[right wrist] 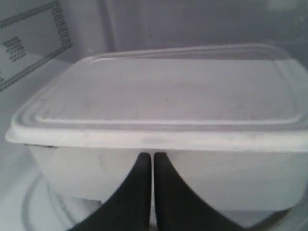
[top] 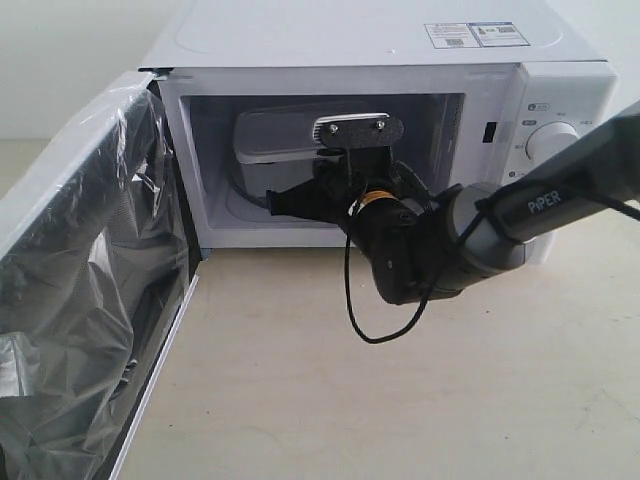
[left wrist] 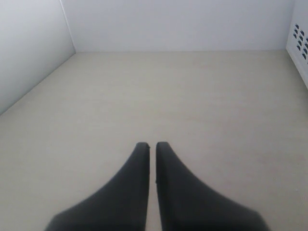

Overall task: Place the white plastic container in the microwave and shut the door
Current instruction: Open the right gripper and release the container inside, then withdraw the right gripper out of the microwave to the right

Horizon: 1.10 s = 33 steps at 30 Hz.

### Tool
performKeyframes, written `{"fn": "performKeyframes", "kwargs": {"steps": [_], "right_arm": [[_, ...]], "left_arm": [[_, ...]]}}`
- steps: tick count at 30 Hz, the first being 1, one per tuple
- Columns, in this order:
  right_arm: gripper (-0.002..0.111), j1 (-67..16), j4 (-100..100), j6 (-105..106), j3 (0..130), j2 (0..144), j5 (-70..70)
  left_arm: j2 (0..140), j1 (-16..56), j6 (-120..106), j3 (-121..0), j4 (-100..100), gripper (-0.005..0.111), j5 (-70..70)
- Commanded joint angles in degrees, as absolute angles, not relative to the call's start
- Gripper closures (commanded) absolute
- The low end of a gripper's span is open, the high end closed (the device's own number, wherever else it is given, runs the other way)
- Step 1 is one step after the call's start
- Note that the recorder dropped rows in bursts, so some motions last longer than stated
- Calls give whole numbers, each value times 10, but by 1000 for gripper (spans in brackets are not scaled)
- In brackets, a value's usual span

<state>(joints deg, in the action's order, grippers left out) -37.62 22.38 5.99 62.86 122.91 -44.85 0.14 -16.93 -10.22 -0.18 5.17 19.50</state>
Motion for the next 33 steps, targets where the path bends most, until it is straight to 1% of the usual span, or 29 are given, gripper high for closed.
{"fn": "performKeyframes", "kwargs": {"steps": [1, 7, 16, 20, 26, 33], "right_arm": [[108, -362, 225, 66, 656, 1237, -440], [108, -361, 222, 58, 648, 1238, -418], [108, -366, 211, 35, 560, 1210, -489], [108, -366, 205, 31, 510, 1166, -503], [108, -366, 167, -18, 396, 1092, -549], [108, -372, 149, -30, 272, 965, -539]], "left_arm": [[0, -171, -98, 0, 51, 102, 193], [0, -171, -98, 0, 51, 102, 193], [0, -171, -98, 0, 51, 102, 193], [0, -171, -98, 0, 51, 102, 193], [0, -171, -98, 0, 51, 102, 193], [0, -171, -98, 0, 51, 102, 193]]}}
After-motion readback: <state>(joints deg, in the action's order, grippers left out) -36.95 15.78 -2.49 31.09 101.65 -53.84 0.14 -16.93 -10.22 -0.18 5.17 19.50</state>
